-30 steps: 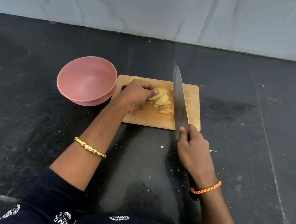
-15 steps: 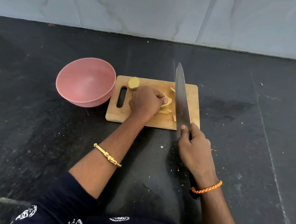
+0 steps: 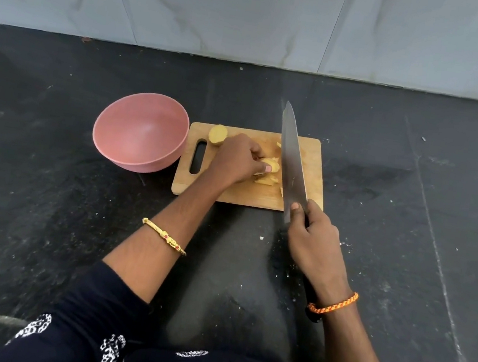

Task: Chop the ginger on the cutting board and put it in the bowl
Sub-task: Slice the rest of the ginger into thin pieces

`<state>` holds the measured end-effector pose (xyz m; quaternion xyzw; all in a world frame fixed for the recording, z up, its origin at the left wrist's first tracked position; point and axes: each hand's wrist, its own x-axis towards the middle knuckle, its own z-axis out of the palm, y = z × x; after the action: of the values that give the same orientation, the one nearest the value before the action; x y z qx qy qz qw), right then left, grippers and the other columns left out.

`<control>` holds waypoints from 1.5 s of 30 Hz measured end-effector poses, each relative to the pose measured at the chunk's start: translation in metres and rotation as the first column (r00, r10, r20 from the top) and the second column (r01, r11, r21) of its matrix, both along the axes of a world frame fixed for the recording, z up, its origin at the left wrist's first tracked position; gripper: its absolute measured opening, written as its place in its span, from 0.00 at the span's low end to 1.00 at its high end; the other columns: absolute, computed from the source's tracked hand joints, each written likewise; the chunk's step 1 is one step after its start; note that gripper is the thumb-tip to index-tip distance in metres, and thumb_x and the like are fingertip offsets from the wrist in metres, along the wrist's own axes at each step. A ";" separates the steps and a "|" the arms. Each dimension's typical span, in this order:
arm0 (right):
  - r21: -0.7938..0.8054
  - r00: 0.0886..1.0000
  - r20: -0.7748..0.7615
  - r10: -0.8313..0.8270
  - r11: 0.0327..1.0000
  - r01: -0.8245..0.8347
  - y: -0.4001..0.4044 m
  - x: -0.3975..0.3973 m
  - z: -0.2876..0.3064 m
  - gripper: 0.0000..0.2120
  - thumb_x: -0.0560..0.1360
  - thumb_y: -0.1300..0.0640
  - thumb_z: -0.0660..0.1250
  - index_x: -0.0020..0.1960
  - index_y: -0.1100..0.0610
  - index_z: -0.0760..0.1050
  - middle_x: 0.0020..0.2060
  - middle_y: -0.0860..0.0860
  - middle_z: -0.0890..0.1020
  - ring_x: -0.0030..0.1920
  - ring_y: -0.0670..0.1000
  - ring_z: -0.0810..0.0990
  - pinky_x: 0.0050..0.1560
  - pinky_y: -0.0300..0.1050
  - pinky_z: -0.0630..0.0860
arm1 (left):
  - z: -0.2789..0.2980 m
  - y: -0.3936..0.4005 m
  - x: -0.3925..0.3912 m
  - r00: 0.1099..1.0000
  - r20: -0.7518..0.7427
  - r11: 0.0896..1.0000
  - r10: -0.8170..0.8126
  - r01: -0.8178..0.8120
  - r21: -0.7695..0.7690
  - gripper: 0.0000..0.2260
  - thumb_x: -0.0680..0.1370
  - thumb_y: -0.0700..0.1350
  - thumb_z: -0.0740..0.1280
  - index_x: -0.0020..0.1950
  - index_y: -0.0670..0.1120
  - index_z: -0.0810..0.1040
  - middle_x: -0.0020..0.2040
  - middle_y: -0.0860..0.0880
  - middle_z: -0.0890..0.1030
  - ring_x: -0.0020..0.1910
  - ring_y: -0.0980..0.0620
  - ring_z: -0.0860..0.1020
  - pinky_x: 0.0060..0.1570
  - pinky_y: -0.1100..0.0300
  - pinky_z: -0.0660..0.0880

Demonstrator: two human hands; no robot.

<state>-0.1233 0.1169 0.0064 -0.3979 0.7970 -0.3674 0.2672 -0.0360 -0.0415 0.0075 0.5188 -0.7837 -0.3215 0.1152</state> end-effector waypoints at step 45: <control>0.220 0.991 -0.115 0.068 0.975 -0.041 -0.022 -0.011 -0.006 0.12 0.81 0.52 0.53 0.48 0.59 0.69 0.43 0.62 0.77 0.45 0.64 0.76 0.45 0.52 0.74 | -0.040 0.001 0.003 0.995 -0.057 0.930 -0.086 0.060 -0.363 0.14 0.80 0.40 0.60 0.65 0.44 0.75 0.54 0.43 0.72 0.54 0.46 0.68 0.55 0.56 0.65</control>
<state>-0.1341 0.0949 0.0003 -0.4098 0.8360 -0.2459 0.2697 -0.0332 -0.0406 -0.0322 0.4474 -0.8434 -0.1948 0.2248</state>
